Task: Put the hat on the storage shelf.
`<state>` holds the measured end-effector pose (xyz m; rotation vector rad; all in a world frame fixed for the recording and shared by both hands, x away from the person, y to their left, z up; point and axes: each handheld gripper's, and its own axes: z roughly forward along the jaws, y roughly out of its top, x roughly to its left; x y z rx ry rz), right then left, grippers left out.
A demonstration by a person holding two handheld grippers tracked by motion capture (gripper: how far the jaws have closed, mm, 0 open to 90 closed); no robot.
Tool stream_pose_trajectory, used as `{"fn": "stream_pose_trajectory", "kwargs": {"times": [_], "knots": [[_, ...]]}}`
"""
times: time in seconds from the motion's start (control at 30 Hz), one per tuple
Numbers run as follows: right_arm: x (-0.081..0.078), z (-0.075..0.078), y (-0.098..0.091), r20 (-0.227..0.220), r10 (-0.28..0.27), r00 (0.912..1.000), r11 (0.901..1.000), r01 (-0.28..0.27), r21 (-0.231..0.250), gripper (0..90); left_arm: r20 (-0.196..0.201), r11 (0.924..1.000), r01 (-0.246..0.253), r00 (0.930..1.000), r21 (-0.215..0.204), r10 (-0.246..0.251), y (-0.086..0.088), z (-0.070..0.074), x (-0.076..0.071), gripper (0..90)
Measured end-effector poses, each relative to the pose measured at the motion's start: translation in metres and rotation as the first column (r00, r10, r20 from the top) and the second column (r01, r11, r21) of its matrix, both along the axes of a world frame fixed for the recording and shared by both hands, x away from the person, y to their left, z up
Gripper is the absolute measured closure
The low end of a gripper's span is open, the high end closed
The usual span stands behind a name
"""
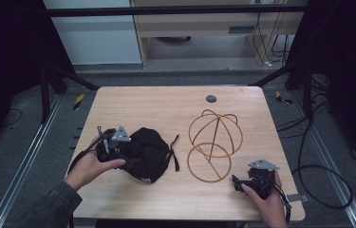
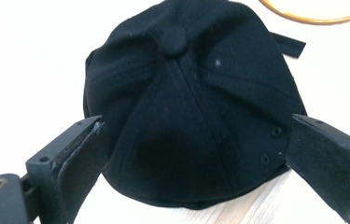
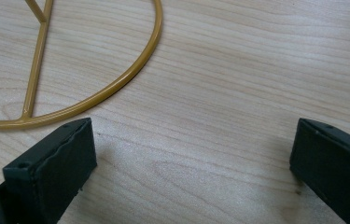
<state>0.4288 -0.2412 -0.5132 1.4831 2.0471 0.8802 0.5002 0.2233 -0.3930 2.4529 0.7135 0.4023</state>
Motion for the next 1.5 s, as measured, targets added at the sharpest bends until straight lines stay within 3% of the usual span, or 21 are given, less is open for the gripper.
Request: {"fn": "stream_pose_trajectory", "kwargs": {"times": [0.13, 0.33, 0.4, 0.43, 0.57, 0.83, 1.23, 1.5], "knots": [[0.000, 0.000, 0.000, 0.000, 0.000, 1.0000, 1.0000, 0.000, 0.000, 0.6, -0.015, 0.9994, 0.015, 0.9998, 0.031, -0.015, -0.005, 0.007, 0.009, 5.3], [0.000, 0.000, 0.000, 0.002, 0.001, 1.0000, 1.0000, -0.001, 0.000, 0.6, -0.039, 0.9993, 0.028, 0.9989, 0.027, -0.027, -0.012, 0.009, 0.022, 6.5], [0.000, 0.000, 0.000, 0.000, 0.001, 1.0000, 1.0000, -0.001, -0.001, 0.6, -0.037, 0.9993, 0.031, 0.9989, 0.020, -0.030, -0.014, 0.008, 0.023, 8.8], [0.000, 0.000, 0.000, 0.000, 0.001, 1.0000, 1.0000, -0.001, -0.001, 0.6, -0.021, 0.9979, 0.049, 0.9986, 0.042, -0.048, -0.016, 0.009, 0.026, 10.4], [0.000, 0.000, 0.000, 0.000, 0.001, 1.0000, 1.0000, -0.001, 0.000, 0.6, -0.016, 0.9982, 0.053, 0.9985, 0.028, -0.053, -0.019, 0.010, 0.030, 12.1], [0.000, 0.000, 0.000, 0.000, 0.001, 1.0000, 1.0000, -0.001, -0.001, 0.6, -0.056, 0.9971, 0.075, 0.9957, 0.013, -0.075, -0.024, 0.006, 0.042, 26.9], [0.000, 0.000, 0.000, 0.000, 0.001, 1.0000, 1.0000, -0.001, 0.000, 0.6, -0.083, 0.9948, 0.092, 0.9926, 0.043, -0.088, -0.028, 0.000, 0.049, 47.2], [0.000, 0.000, 0.000, 0.000, 0.001, 1.0000, 1.0000, -0.001, 0.000, 0.6, -0.099, 0.9909, 0.111, 0.9897, 0.076, -0.103, -0.030, 0.001, 0.053, 53.0]]}}
